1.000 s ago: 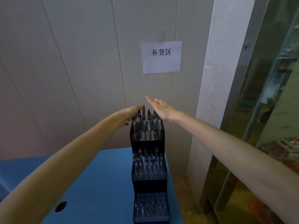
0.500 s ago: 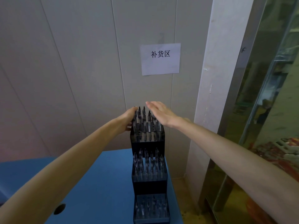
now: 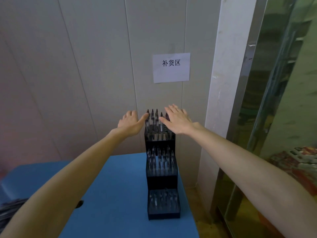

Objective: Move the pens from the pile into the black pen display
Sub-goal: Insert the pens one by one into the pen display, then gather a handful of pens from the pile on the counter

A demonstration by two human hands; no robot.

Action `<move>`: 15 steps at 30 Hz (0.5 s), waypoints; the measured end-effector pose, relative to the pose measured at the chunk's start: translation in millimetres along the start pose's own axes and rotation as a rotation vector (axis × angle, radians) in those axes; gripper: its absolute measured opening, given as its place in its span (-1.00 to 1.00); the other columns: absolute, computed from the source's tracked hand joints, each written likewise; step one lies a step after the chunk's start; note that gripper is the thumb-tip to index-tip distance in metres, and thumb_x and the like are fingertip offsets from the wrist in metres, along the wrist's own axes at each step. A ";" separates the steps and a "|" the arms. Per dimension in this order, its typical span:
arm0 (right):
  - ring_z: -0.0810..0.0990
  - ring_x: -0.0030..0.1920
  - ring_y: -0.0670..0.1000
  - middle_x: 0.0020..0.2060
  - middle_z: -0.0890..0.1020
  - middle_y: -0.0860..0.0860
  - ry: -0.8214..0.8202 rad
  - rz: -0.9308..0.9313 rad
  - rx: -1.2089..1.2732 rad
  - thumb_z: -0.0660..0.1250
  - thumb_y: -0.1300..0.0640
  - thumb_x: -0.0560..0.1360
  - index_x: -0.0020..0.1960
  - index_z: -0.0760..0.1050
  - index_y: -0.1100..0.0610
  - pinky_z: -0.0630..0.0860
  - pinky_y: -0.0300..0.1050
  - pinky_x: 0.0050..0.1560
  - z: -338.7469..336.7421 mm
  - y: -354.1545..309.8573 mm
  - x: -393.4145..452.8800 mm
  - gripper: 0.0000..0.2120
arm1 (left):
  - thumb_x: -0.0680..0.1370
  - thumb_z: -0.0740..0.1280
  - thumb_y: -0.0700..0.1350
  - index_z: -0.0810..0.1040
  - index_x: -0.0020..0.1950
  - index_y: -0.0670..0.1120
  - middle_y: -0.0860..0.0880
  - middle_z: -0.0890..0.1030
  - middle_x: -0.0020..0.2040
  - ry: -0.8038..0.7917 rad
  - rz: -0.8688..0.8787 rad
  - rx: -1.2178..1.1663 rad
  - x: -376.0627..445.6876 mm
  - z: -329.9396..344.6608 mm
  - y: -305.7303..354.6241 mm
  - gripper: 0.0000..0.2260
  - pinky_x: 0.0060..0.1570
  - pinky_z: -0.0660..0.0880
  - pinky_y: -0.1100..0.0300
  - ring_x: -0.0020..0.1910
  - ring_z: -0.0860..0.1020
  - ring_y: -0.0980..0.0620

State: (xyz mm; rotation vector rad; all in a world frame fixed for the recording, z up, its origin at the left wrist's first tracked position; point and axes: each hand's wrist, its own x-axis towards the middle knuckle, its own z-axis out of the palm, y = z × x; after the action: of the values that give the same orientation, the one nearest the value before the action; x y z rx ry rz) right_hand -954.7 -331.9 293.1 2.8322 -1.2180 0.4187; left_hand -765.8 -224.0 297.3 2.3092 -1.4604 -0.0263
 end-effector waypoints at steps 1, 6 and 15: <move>-0.08 0.65 0.09 0.65 0.00 0.08 0.012 0.003 -0.014 -0.11 -0.34 0.66 0.66 -0.02 0.12 -0.09 0.22 0.59 -0.5 -3.6 -12.9 -0.26 | 0.62 -0.07 0.40 0.21 0.57 -0.18 -0.22 0.26 0.55 0.000 0.018 0.050 -12.5 -3.6 -1.7 -0.23 0.42 0.28 -0.17 0.51 0.27 -0.24; -0.12 0.64 0.11 0.65 -0.04 0.11 0.019 -0.012 -0.069 -0.07 -0.28 0.67 0.66 -0.07 0.14 -0.10 0.25 0.60 -0.1 -29.5 -77.6 -0.28 | 0.61 -0.09 0.40 0.17 0.59 -0.17 -0.21 0.20 0.59 0.041 0.119 0.302 -84.1 -9.5 -15.4 -0.22 0.46 0.24 -0.17 0.53 0.23 -0.23; -0.13 0.64 0.13 0.65 -0.03 0.14 -0.056 -0.048 -0.161 -0.03 -0.24 0.69 0.65 -0.06 0.22 -0.06 0.21 0.61 28.8 -111.3 -162.2 -0.27 | 0.64 -0.14 0.36 0.03 0.66 -0.09 -0.14 -0.03 0.67 -0.090 0.209 0.618 -211.5 -11.6 -88.8 -0.26 0.58 -0.03 -0.15 0.63 -0.01 -0.17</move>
State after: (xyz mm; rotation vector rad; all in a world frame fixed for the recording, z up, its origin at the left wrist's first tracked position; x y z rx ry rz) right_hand -974.9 -143.6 232.4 2.7463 -1.1346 0.2294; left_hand -782.1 -3.4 235.5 2.6205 -1.9617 0.4447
